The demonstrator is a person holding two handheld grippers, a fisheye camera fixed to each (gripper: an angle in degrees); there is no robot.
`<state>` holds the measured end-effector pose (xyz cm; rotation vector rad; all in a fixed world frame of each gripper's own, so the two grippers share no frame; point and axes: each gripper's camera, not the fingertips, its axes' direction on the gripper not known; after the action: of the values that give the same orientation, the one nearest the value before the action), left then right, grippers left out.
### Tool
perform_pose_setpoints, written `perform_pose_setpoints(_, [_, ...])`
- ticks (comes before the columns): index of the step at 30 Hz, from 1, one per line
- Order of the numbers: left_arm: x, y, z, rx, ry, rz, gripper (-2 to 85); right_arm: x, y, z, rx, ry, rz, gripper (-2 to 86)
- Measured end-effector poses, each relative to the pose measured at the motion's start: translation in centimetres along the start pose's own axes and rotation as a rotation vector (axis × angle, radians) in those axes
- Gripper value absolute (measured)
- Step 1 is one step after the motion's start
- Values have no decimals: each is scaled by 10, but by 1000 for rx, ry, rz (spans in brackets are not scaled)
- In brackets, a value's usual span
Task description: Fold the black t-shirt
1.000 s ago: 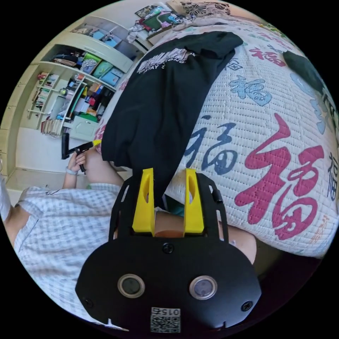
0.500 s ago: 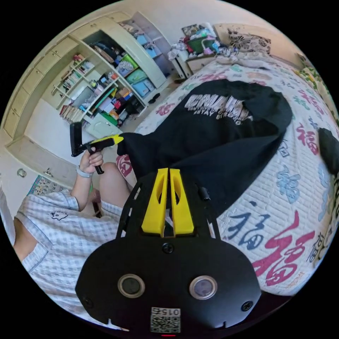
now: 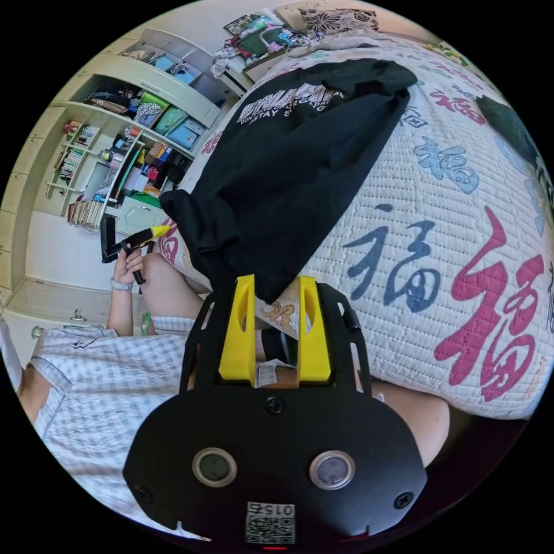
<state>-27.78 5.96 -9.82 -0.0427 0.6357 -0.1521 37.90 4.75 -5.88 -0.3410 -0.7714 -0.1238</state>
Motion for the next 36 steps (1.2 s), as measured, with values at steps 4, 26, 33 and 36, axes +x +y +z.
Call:
perform_pose_setpoints(4, [17, -11, 16, -2, -52, 49, 90, -6, 2, 0, -11, 65, 2, 93])
perform_pose_setpoints(26, [142, 55, -5, -218, -657, 400, 2, 7, 100, -102, 147, 191, 88, -9])
perform_pose_setpoints(33, [161, 74, 3, -205, -738, 390, 3, 9, 132, -135, 178, 274, 152, -9])
perform_pose_setpoints(36, [162, 83, -8, -195, -716, 378, 4, 12, 143, -145, 176, 304, 176, -9])
